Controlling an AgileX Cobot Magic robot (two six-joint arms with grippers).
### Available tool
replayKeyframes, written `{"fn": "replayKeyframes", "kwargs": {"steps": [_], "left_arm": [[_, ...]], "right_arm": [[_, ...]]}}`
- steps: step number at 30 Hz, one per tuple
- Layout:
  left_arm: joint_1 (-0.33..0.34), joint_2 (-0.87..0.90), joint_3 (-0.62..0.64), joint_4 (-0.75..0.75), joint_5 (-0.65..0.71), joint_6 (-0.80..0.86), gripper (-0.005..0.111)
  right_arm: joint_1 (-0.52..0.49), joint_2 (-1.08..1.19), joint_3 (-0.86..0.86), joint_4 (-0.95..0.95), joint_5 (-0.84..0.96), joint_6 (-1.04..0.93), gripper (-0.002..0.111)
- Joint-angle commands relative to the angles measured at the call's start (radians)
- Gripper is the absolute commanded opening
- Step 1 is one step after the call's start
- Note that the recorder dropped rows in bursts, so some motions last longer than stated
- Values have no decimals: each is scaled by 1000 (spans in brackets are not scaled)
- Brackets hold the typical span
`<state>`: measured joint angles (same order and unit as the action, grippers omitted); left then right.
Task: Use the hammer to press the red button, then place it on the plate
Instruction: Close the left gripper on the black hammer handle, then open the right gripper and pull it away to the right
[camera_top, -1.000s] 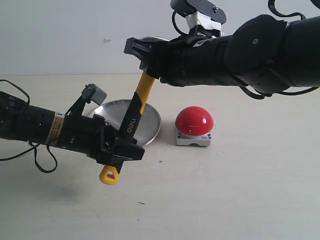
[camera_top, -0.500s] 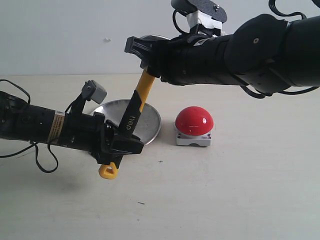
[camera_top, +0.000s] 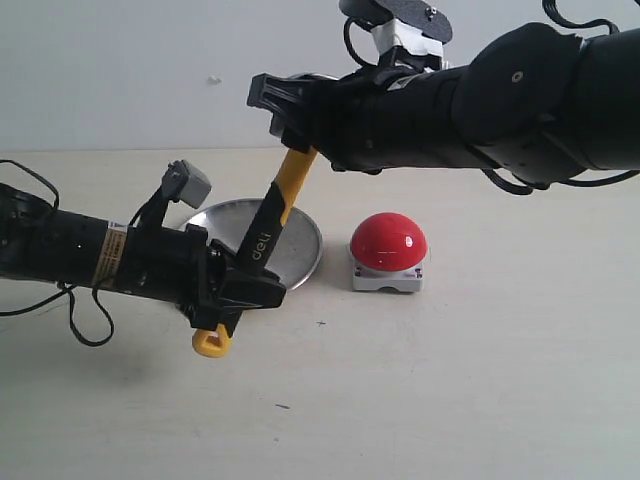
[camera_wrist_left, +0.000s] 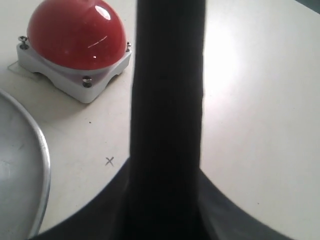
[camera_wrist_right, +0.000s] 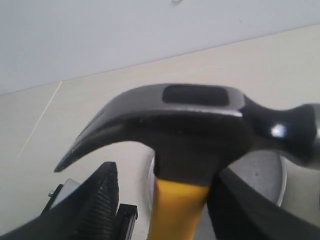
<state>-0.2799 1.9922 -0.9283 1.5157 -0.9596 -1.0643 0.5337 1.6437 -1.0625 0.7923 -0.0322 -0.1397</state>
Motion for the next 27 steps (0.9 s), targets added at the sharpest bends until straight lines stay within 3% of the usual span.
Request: {"fn": "replayKeyframes", "kwargs": {"steps": [1, 8, 19, 27], "left_arm": [[35, -3, -7, -37, -75, 11, 0], [60, -3, -7, -69, -103, 11, 0], [60, -3, -7, -87, -112, 11, 0], [60, -3, -7, -92, -110, 11, 0]], "right_arm": [[2, -16, -12, -10, 8, -17, 54], [2, -16, -12, -41, 96, -17, 58], [2, -38, -12, -101, 187, -17, 56], [2, -238, 93, -258, 261, -17, 16]]}}
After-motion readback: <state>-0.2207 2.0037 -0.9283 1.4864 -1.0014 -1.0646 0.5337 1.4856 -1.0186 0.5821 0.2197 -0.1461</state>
